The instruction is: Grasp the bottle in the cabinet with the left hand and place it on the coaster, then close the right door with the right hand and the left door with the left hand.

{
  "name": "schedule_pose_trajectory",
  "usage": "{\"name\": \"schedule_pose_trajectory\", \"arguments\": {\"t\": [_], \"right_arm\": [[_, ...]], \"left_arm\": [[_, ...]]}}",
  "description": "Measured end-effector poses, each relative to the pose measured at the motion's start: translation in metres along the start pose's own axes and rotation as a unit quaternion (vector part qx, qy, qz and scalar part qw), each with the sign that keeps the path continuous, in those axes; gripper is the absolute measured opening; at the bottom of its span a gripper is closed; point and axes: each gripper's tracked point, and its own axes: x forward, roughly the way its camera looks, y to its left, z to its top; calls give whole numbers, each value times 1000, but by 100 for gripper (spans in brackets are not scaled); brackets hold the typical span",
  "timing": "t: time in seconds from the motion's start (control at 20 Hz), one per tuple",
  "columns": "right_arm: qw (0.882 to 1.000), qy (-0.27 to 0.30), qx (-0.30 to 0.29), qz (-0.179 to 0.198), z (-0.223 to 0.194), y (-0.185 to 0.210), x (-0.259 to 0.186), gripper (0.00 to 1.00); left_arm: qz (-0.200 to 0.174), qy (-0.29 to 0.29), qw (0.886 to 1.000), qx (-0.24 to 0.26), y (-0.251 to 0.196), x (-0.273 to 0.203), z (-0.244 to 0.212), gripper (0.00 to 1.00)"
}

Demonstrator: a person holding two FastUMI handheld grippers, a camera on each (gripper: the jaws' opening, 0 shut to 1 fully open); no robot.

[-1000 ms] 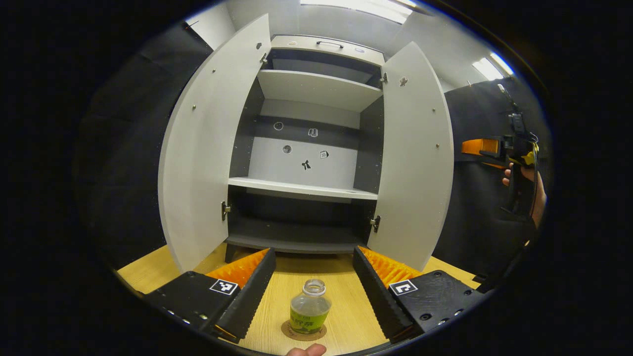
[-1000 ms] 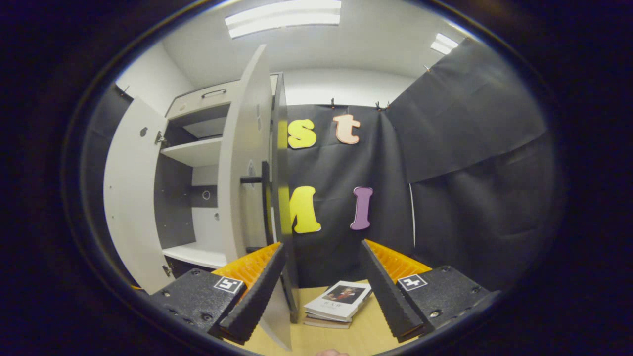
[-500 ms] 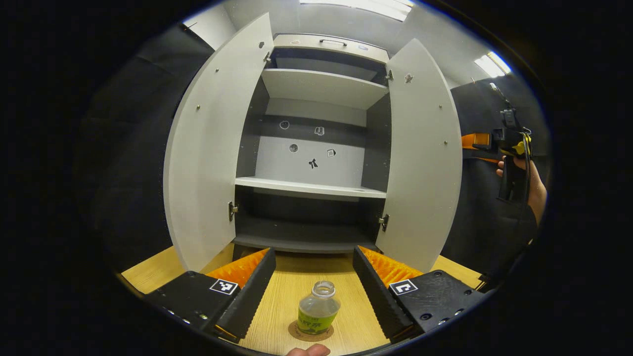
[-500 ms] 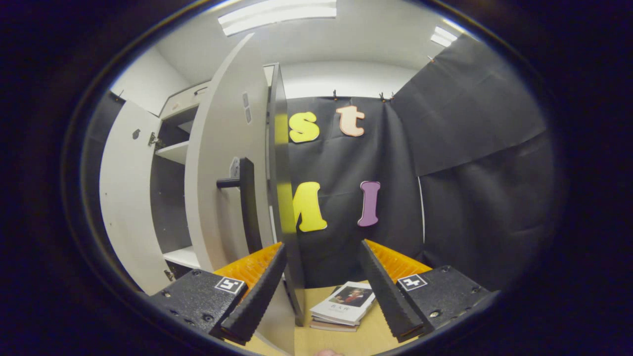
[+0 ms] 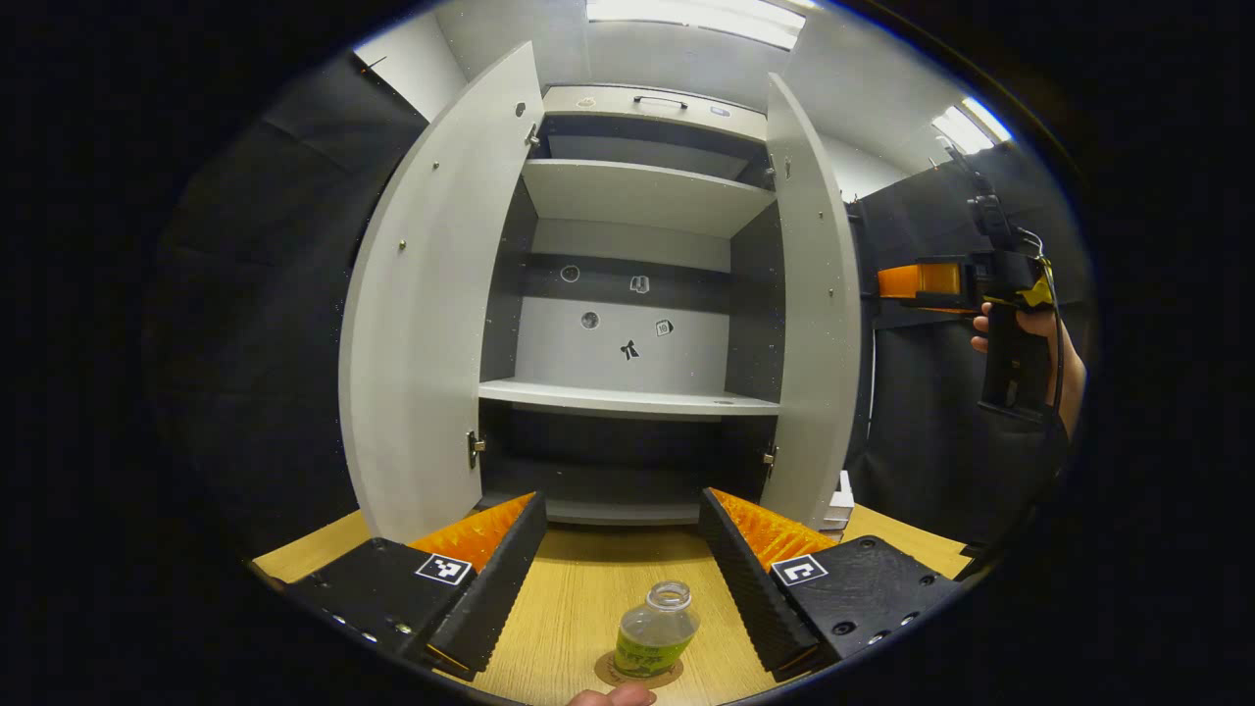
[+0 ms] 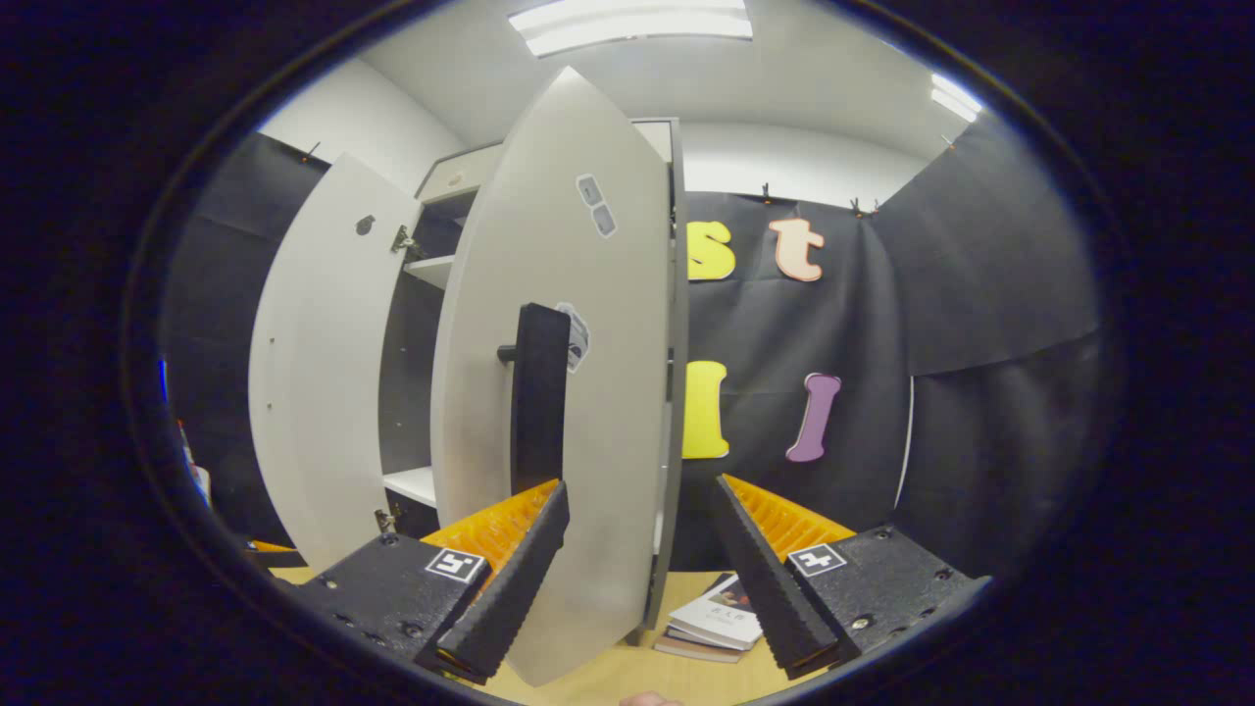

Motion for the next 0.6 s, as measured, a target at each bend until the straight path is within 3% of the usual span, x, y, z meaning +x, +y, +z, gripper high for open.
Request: {"name": "schedule_pose_trajectory", "arguments": {"t": [0.1, 0.15, 0.3, 0.35, 0.5, 0.6], "right_arm": [[999, 2, 10, 35, -1, 25, 15, 97], [999, 1, 16, 40, -2, 33, 24, 98], [999, 1, 7, 31, -7, 41, 42, 98], [1000, -1, 6, 30, -7, 43, 41, 94], [999, -10, 11, 36, -4, 44, 26, 94], [1000, -12, 22, 9, -13, 32, 8, 99]], "left_arm": [[9, 1, 1000, -8, 6, -3, -1, 90], [14, 1, 1000, -11, 9, -5, -1, 95], [25, 5, 1000, -17, 15, -8, -4, 95], [30, 7, 999, -17, 19, -11, -6, 95], [45, 9, 999, -16, 28, -14, -5, 95], [47, 17, 998, -25, 31, -16, -4, 95]]}}
